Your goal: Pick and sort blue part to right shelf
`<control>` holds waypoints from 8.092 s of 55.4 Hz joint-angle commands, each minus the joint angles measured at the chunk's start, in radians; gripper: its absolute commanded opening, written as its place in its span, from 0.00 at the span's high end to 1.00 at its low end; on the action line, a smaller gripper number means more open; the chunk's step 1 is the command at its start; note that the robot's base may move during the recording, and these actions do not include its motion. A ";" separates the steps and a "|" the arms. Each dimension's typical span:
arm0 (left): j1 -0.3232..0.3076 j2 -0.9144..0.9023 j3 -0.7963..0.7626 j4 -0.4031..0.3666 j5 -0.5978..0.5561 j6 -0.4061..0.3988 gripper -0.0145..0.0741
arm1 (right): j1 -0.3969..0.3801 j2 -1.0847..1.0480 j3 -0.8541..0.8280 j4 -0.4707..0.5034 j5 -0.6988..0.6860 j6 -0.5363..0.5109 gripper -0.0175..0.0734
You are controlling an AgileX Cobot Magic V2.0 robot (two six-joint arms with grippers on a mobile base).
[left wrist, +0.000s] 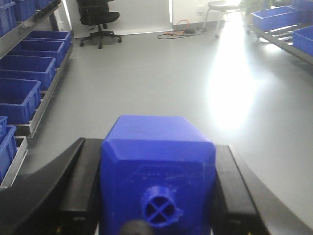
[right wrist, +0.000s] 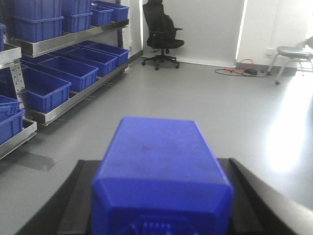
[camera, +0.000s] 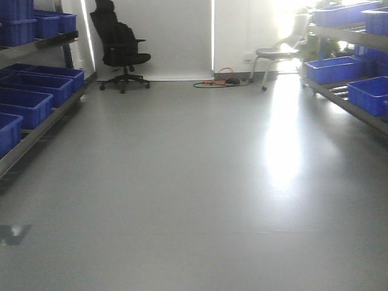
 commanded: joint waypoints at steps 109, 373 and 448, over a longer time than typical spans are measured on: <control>-0.006 0.019 -0.029 -0.003 -0.094 0.000 0.43 | -0.003 0.016 -0.027 -0.029 -0.088 -0.005 0.58; -0.110 1.747 -0.998 -0.302 0.030 0.229 0.15 | -0.003 0.016 -0.027 -0.029 -0.088 -0.005 0.58; -0.090 0.407 -0.158 -0.202 -0.312 0.228 0.70 | -0.003 0.460 -0.364 -0.098 0.219 0.142 0.58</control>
